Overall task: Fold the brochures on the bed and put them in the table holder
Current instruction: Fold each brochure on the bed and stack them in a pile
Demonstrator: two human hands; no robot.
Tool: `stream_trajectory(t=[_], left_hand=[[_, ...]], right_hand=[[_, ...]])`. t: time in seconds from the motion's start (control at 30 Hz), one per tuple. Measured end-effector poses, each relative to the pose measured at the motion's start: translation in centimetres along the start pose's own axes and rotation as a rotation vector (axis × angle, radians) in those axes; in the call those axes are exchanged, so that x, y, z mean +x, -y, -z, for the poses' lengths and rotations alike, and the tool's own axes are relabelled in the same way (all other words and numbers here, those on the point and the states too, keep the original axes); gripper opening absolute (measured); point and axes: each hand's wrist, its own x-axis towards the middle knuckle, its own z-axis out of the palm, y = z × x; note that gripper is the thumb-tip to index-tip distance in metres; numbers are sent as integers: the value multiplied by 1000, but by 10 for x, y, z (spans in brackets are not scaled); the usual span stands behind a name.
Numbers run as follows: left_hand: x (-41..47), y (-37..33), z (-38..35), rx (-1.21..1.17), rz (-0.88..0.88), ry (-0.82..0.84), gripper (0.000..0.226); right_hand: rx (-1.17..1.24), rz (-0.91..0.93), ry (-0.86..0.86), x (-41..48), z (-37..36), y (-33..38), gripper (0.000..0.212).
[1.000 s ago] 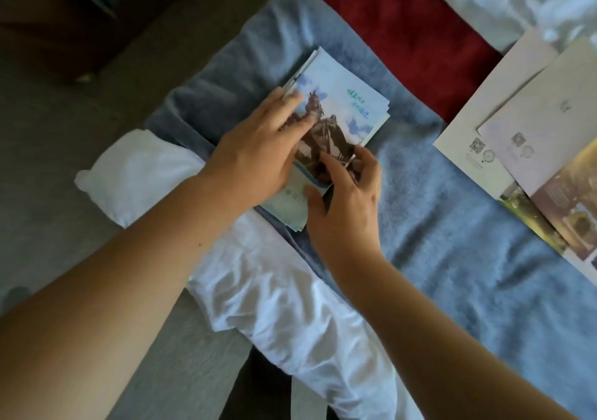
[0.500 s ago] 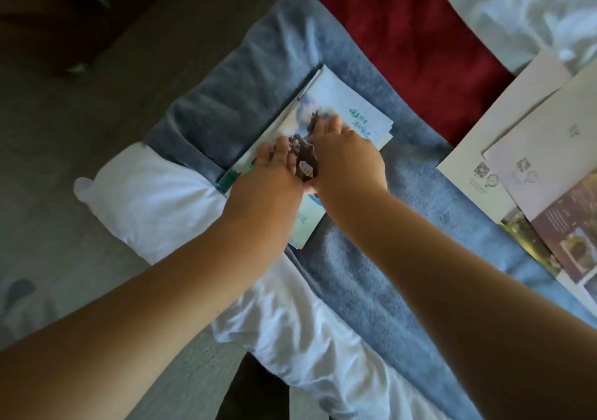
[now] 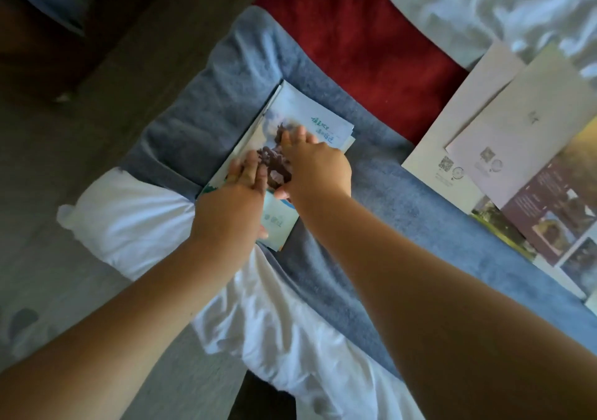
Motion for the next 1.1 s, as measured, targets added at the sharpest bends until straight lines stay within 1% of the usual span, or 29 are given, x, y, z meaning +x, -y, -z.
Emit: stream_trajectory(t=[0.07,0.13,0.2,0.27,0.3,0.37,0.4,0.43,0.5,0.57,0.63,0.67,0.73,0.8,0.87,0.97,1.03,1.1], left_hand=[[-3,0,5,-25,17,-10,109],[-8,0,7,-69,11,-34,111],[-15,-4,5,-178,-3,-78,109],[-24,-14,3,-278,3,-137,94],[-29,-24,2,-318,-1,-177,82],[-38,-54,-3,-372,-44,-264,66],[-41,-73,-9,-371,-88,-298,64],[-44,-92,-14,-351,-132,-316,66],[-44,-137,-25,-262,-186,-279,80],[-43,-183,-27,-185,-188,-257,88],[-44,-228,-17,-198,-172,-212,88],[-43,-249,-12,-221,-202,-234,90],[-41,-291,5,-245,-301,-331,84],[-33,-328,21,-212,-368,-335,78],[-22,-363,35,-122,-385,-294,74],[-11,-401,47,71,-378,-311,68],[-7,-421,52,136,-349,-303,67],[-4,-435,55,154,-349,-278,68]], right_hand=[[22,25,-43,-4,-1,-3,106],[76,104,-100,-16,-3,-8,104],[191,203,-189,-36,-11,-23,89],[248,267,-265,-58,-24,-46,70],[261,261,-305,-68,-35,-63,62],[291,193,-389,-91,-56,-100,52],[296,163,-440,-103,-68,-121,50],[293,154,-490,-114,-79,-139,49],[292,179,-553,-141,-101,-180,47],[324,247,-559,-165,-120,-219,44],[369,280,-553,-189,-133,-253,41],[386,264,-564,-200,-137,-268,41],[418,188,-598,-221,-142,-296,43],[449,114,-642,-236,-143,-319,42],[464,73,-698,-250,-143,-341,40],[522,57,-781,-267,-142,-369,36],[573,2,-852,-280,-144,-388,33],[604,-91,-918,-290,-149,-404,33]])
